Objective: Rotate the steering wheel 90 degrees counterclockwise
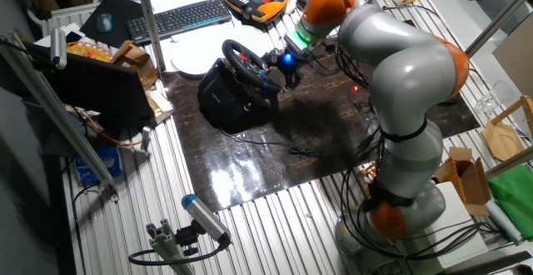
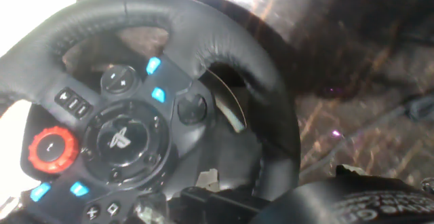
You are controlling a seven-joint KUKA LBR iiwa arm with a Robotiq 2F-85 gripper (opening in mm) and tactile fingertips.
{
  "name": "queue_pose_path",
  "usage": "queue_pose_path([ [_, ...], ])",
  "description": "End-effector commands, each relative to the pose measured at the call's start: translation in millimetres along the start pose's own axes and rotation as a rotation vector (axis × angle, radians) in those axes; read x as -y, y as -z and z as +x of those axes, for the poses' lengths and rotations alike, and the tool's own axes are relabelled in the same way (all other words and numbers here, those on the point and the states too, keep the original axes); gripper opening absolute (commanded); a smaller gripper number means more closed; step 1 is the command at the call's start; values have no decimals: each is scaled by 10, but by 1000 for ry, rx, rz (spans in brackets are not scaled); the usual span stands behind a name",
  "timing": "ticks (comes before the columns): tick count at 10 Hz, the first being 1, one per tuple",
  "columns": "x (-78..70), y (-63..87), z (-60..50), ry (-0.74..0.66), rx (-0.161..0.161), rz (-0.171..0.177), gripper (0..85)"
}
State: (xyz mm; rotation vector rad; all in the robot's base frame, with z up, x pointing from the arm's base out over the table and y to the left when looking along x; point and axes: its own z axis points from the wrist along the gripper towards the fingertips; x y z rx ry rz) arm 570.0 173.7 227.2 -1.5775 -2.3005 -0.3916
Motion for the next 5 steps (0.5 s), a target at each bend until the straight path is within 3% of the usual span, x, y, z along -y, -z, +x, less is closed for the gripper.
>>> queue_pose_path([
  [1,-25,33,32,-289,1,-34,823],
  [5,-64,52,168,-532,9,-69,817],
])
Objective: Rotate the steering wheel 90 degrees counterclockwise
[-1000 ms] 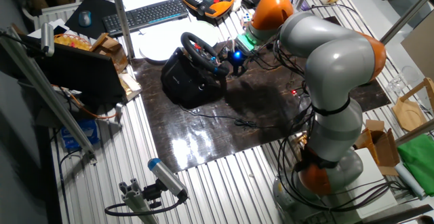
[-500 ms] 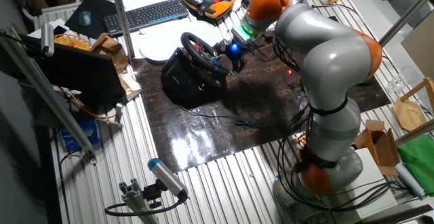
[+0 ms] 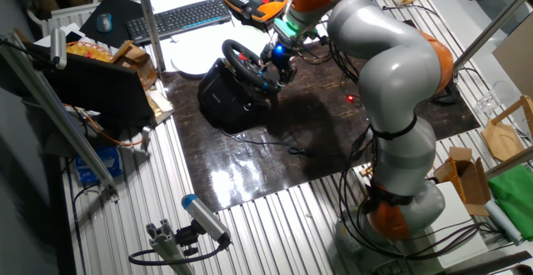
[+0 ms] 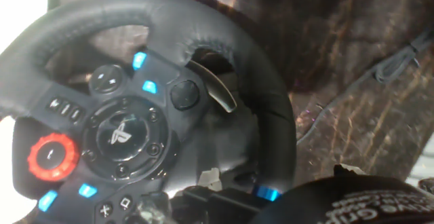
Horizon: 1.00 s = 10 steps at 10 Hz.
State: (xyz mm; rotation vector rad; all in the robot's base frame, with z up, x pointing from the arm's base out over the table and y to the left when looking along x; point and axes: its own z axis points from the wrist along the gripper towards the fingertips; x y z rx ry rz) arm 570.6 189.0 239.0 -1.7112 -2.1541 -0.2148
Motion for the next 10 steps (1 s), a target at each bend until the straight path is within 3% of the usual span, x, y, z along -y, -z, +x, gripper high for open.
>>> queue_pose_path([
  [1,4,1,13,-408,-50,-161,817],
  [4,9,5,68,-511,-63,-172,810],
  [10,-11,-21,188,-634,-117,-185,760],
])
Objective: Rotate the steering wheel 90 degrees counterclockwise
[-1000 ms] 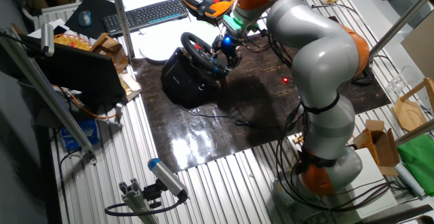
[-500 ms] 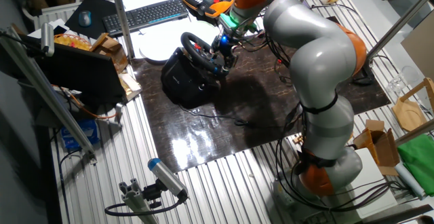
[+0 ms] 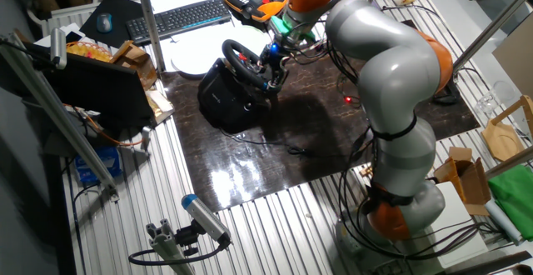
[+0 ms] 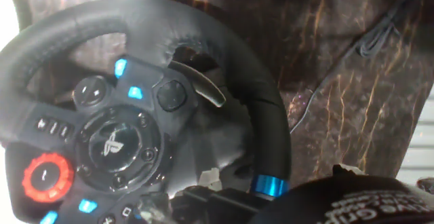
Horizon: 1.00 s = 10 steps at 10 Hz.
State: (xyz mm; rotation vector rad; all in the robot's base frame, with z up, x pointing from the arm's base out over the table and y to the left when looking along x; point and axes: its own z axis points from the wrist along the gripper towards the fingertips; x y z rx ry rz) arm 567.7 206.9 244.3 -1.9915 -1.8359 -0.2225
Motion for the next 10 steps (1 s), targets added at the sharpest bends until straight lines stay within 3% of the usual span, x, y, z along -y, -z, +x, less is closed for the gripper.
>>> queue_pose_path([
  [1,-2,-5,19,-345,-77,-146,743],
  [10,-68,-28,155,-455,-117,-132,683],
])
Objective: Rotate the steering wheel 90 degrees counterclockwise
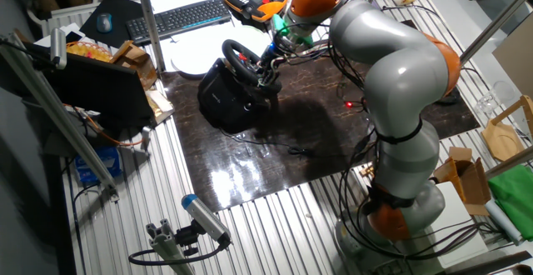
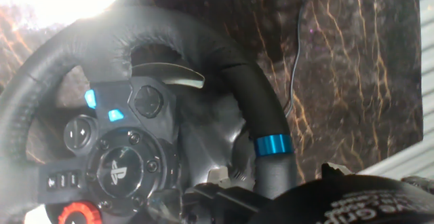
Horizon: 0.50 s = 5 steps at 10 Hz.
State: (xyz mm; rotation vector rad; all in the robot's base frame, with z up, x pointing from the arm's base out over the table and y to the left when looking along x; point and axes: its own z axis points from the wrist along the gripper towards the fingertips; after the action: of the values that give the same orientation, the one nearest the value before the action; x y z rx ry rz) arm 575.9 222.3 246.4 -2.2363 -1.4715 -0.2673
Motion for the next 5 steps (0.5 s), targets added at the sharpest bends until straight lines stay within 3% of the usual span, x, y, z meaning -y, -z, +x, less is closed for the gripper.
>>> queue_pose_path([
  [1,0,-2,8,-156,-50,-68,677],
  [5,-13,4,91,-152,-57,-66,660],
])
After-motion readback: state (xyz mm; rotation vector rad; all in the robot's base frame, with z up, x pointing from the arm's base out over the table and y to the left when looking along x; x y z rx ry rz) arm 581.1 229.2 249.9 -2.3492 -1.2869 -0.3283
